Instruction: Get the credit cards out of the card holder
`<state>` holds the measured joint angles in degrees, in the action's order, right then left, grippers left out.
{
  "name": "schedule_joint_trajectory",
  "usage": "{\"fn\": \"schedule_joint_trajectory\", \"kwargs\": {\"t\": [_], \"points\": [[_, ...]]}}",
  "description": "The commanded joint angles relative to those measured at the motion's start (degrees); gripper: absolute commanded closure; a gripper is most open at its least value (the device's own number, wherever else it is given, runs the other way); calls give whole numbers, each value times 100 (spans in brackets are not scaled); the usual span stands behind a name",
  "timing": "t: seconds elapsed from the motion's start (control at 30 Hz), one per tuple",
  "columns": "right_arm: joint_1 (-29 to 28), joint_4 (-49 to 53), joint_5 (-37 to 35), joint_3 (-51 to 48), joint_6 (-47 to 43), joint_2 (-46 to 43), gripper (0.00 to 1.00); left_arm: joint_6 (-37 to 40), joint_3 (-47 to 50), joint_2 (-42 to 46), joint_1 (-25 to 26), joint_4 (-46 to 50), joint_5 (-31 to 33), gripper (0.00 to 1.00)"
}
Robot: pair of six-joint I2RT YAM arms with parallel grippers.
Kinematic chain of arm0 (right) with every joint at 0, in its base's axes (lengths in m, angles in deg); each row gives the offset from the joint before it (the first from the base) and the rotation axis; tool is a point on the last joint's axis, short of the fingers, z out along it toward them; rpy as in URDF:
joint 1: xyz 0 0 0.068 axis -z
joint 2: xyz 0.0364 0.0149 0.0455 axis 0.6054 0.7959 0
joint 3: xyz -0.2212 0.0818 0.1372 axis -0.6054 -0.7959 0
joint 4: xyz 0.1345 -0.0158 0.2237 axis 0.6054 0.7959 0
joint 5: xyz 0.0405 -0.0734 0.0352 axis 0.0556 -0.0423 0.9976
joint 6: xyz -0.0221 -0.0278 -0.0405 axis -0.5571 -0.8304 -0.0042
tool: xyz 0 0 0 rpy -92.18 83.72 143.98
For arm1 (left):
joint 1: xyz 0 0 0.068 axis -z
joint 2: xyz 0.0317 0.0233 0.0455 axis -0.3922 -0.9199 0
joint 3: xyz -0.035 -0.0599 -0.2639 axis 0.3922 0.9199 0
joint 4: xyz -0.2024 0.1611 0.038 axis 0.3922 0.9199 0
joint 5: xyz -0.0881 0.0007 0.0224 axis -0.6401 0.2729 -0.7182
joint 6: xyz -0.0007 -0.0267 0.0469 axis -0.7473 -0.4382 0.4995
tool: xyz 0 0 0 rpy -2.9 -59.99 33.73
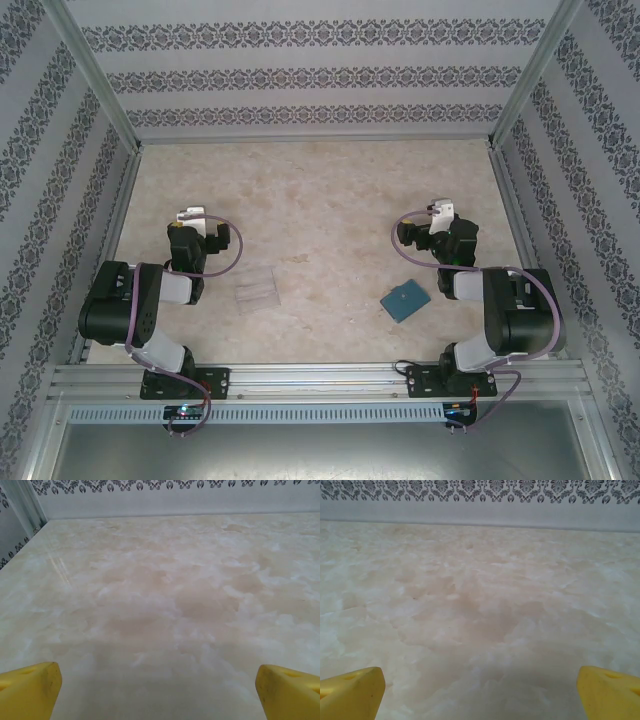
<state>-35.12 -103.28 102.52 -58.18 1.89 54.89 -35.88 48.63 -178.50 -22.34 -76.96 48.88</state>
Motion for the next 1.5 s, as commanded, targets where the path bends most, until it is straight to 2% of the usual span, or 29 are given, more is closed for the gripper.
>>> {"fn": "schedule_joint_trajectory", "kwargs": {"t": [0.0,0.9,1.23,1.37,1.47], "points": [[19,-269,174,-84,-85,27,2,-35,-87,-49,30,58,61,0],[24,-278,159,-90,-72,26,2,-34,-78,-50,30,50,61,0],[-75,-68,-780,21,127,20,2,-44,-55,-52,30,-4,136,0],[-238,461,-1078,176,21,-265,2,-207,107,132,28,-131,537,0],[-257,1445,-1251,511,75,-600,2,-120,178,177,60,-258,456,0]]}}
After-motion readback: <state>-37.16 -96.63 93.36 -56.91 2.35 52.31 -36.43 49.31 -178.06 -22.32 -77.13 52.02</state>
